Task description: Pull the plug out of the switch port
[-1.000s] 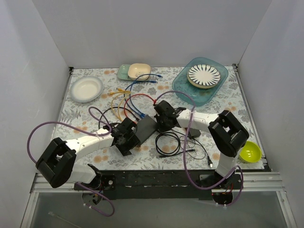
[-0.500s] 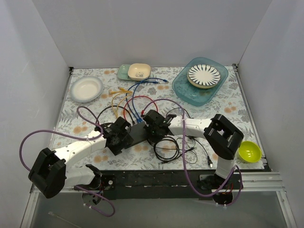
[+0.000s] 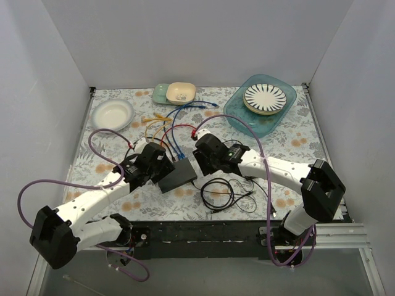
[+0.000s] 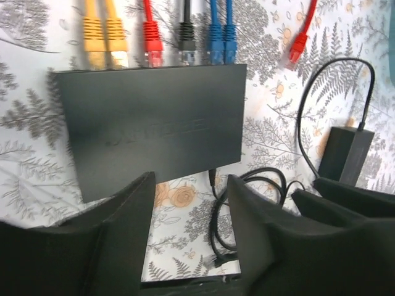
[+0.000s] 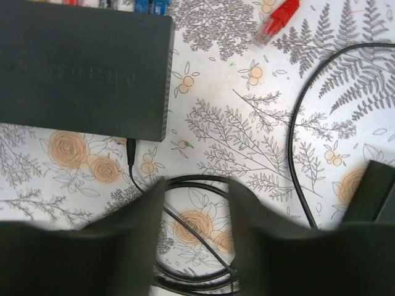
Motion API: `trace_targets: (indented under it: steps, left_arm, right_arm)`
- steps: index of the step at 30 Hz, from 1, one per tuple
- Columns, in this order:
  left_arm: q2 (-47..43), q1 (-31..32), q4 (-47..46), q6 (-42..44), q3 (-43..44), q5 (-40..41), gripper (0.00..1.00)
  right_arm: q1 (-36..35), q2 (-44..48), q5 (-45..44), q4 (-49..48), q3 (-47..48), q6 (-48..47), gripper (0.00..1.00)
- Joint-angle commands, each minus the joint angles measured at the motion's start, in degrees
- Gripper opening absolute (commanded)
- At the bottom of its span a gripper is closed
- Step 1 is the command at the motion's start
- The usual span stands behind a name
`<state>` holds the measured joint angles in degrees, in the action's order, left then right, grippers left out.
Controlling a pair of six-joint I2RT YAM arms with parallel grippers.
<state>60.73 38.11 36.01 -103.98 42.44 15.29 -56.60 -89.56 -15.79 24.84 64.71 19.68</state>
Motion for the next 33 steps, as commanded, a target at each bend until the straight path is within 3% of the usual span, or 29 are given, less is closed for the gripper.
trace_targets:
  steps: [1, 2, 5, 8, 9, 11, 13, 15, 19, 26, 33]
  left_arm:
    - [2.8, -1.4, -12.8, 6.8, -2.4, -6.0, 0.36]
    - [4.4, -2.2, -13.2, 6.9, -2.3, -8.7, 0.21]
    - [10.6, -5.5, -10.4, 5.3, -0.6, -11.3, 0.04]
    - [13.4, -7.1, -11.6, 5.9, -1.3, -13.4, 0.03]
    - [13.5, -7.3, -12.5, 6.0, -1.6, -13.7, 0.03]
    - [14.2, -8.0, -13.1, 5.8, -2.1, -14.1, 0.03]
    - [14.7, -8.6, -13.6, 5.8, -2.6, -14.9, 0.01]
    - [15.6, -8.9, -13.6, 5.6, -3.0, -15.2, 0.00]
    - [15.9, -9.2, -14.1, 5.5, -4.5, -17.7, 0.00]
    - [16.3, -9.5, -13.6, 5.9, -5.4, -18.5, 0.00]
    - [14.6, -9.5, -13.1, 6.1, -6.3, -18.7, 0.00]
  right_arm:
    - [0.0, -1.1, 5.1, 0.2, 0.5, -2.3, 0.35]
    - [0.0, -1.7, 7.7, -0.1, 0.6, -2.6, 0.34]
    - [0.0, 1.0, 12.2, -5.5, -2.9, -2.9, 0.39]
    - [0.0, 2.4, 14.4, -10.2, -5.7, -2.7, 0.61]
    - [0.0, 1.9, 14.6, -9.9, -5.5, -2.8, 0.74]
    - [-0.1, -0.1, 15.3, -9.3, -4.3, -2.7, 0.81]
    - [-0.3, -1.4, 15.4, -10.2, -4.3, -2.6, 0.80]
    - [-0.6, -2.0, 15.5, -11.9, -4.8, -2.7, 0.69]
    - [-1.4, -5.0, 15.4, -13.3, -4.5, -2.1, 0.58]
    - [-2.3, -9.1, 17.4, -15.3, -4.2, -0.1, 0.55]
    - [-2.4, -11.2, 13.9, -16.9, -3.0, 1.7, 0.53]
